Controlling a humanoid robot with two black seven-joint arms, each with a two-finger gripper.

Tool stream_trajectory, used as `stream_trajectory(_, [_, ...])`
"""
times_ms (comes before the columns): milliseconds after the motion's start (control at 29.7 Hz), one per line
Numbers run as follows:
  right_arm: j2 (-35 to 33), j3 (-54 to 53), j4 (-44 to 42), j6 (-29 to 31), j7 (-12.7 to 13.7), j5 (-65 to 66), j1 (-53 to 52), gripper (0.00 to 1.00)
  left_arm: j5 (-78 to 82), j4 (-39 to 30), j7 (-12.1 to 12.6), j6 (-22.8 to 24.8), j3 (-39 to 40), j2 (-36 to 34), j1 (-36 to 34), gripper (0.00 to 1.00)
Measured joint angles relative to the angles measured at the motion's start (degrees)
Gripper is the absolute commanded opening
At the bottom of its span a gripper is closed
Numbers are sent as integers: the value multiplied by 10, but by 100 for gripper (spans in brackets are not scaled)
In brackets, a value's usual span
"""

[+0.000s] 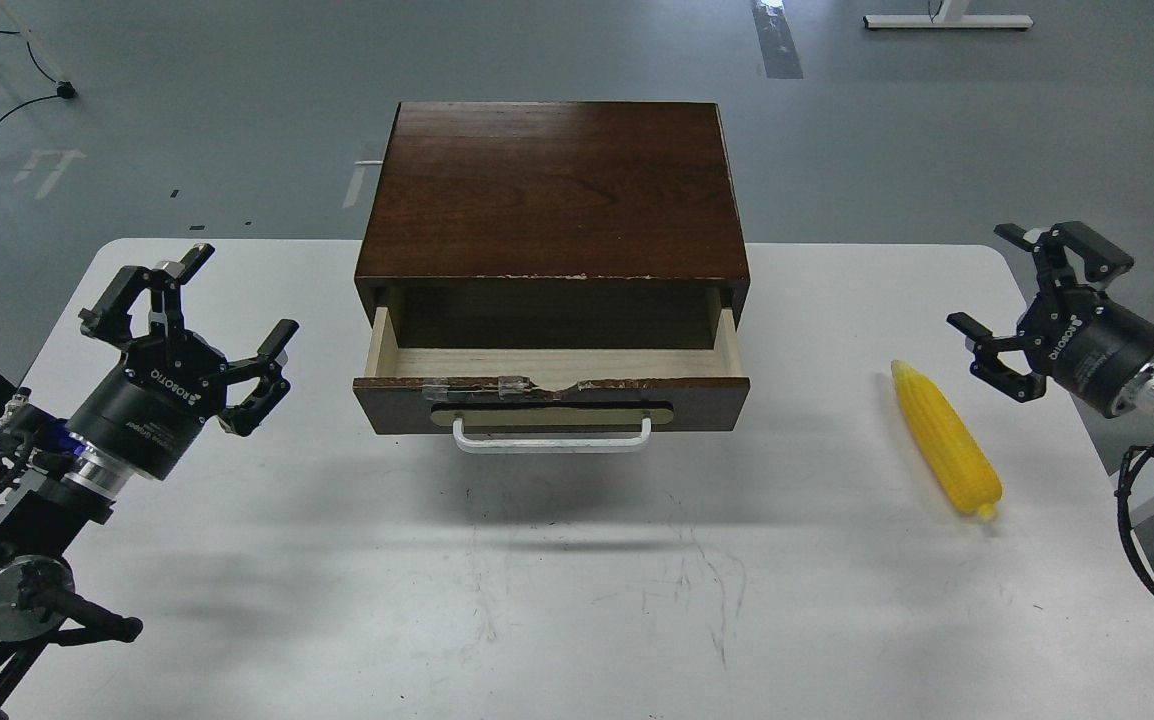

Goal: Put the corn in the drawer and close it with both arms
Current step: 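Move the right gripper down toward the yellow corn cob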

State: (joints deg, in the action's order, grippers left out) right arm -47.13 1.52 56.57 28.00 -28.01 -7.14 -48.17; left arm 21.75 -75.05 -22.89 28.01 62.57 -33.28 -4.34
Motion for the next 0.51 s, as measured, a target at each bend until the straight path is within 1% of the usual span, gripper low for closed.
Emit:
stream_trajectory(270, [-12,-3,-2,0,0,0,4,100,0,0,3,0,-1,2,0,100])
stream_trajectory(506, [-21,-3,-7,0,0,23,-8,100,0,5,-2,0,-3,-2,-3,100])
